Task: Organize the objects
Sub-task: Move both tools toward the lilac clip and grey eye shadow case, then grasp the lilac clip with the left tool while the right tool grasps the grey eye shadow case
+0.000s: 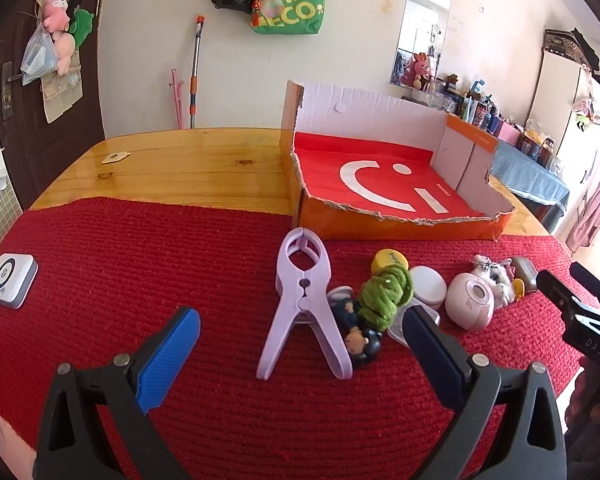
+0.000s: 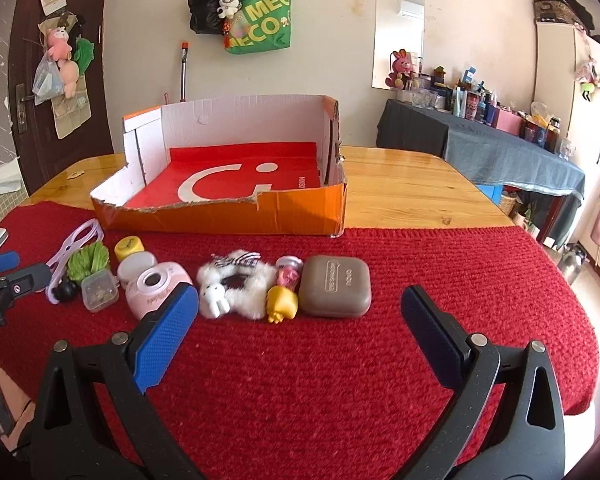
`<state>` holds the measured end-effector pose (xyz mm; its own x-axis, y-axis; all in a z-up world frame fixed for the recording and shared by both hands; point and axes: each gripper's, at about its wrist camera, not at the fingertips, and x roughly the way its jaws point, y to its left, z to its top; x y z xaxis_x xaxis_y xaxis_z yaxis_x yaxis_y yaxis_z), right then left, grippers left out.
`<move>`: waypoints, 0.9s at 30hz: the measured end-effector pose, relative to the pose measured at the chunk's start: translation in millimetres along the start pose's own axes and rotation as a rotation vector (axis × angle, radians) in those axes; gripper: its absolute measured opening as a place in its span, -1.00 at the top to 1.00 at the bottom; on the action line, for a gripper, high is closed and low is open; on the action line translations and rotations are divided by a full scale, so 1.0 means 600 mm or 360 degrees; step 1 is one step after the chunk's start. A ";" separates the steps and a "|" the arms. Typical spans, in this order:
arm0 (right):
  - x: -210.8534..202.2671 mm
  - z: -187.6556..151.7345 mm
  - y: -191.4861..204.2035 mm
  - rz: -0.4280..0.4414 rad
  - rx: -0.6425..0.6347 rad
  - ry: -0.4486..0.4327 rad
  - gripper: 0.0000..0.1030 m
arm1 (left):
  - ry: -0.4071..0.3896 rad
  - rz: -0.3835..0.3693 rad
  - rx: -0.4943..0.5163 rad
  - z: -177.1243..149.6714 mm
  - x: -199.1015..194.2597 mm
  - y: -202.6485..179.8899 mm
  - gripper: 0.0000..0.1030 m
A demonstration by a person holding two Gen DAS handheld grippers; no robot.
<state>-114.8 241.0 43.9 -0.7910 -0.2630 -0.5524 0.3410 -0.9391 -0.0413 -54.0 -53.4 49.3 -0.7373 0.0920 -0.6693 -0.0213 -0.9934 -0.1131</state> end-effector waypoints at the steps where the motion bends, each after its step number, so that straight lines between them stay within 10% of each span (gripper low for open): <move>1: 0.005 0.007 -0.003 -0.0015 -0.0005 0.0008 -1.00 | 0.0029 0.0004 0.0015 0.007 0.006 0.005 -1.00; 12: 0.061 0.023 -0.039 -0.0001 0.0028 0.0221 -1.00 | 0.0332 -0.0075 0.0183 0.029 0.070 0.030 -1.00; 27: 0.088 0.012 -0.069 0.0051 0.0110 0.0376 -1.00 | 0.0381 -0.0029 0.0325 0.043 0.088 0.037 -0.90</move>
<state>-174.4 264.4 22.1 -0.6369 -0.2414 -0.7322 0.3218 -0.9463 0.0320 -111.0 -72.7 30.6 -0.5560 0.0994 -0.8252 -0.1859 -0.9825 0.0068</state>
